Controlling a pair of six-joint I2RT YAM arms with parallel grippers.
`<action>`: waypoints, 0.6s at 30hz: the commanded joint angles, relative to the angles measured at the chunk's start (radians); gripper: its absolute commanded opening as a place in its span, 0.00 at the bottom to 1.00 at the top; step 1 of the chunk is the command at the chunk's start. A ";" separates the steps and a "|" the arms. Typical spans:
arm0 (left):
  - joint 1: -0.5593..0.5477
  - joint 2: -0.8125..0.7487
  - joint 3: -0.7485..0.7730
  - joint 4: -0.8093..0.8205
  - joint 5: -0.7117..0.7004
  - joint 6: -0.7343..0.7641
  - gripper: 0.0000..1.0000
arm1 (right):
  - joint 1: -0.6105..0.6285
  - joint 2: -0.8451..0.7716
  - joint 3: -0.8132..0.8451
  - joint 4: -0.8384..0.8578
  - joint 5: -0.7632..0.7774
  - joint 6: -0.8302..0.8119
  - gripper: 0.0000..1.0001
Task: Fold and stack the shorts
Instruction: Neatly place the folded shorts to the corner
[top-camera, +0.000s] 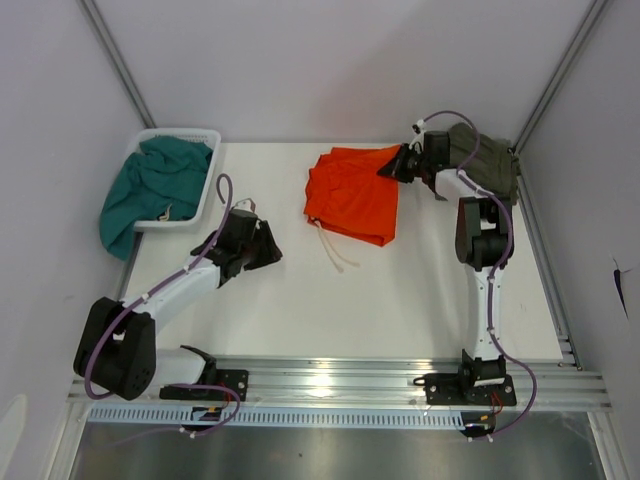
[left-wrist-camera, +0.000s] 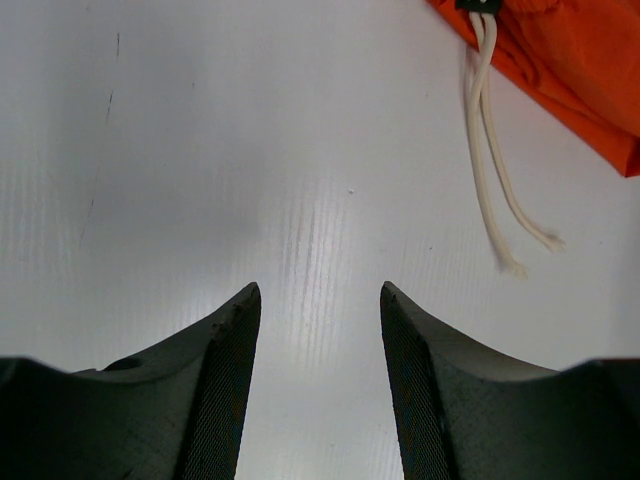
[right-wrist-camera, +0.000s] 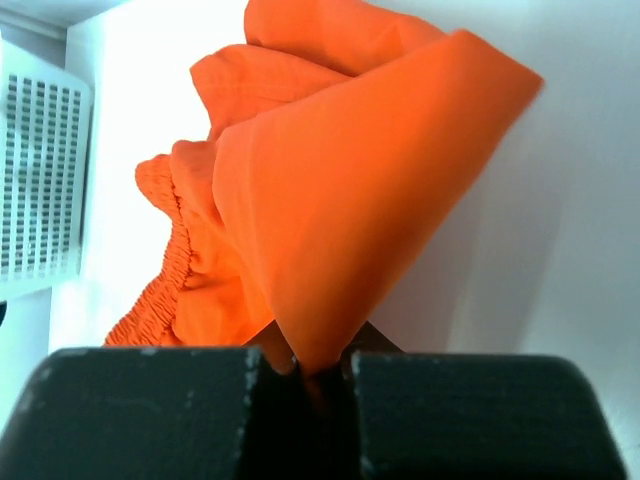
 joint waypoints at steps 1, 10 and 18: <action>-0.009 -0.032 -0.004 0.002 -0.010 0.023 0.55 | -0.035 0.064 0.190 -0.138 0.021 -0.031 0.00; -0.011 0.000 -0.013 0.020 0.001 0.025 0.55 | -0.161 0.148 0.520 -0.299 0.002 -0.019 0.00; -0.025 0.023 0.013 0.006 -0.004 0.029 0.55 | -0.248 0.197 0.627 -0.282 -0.031 0.041 0.00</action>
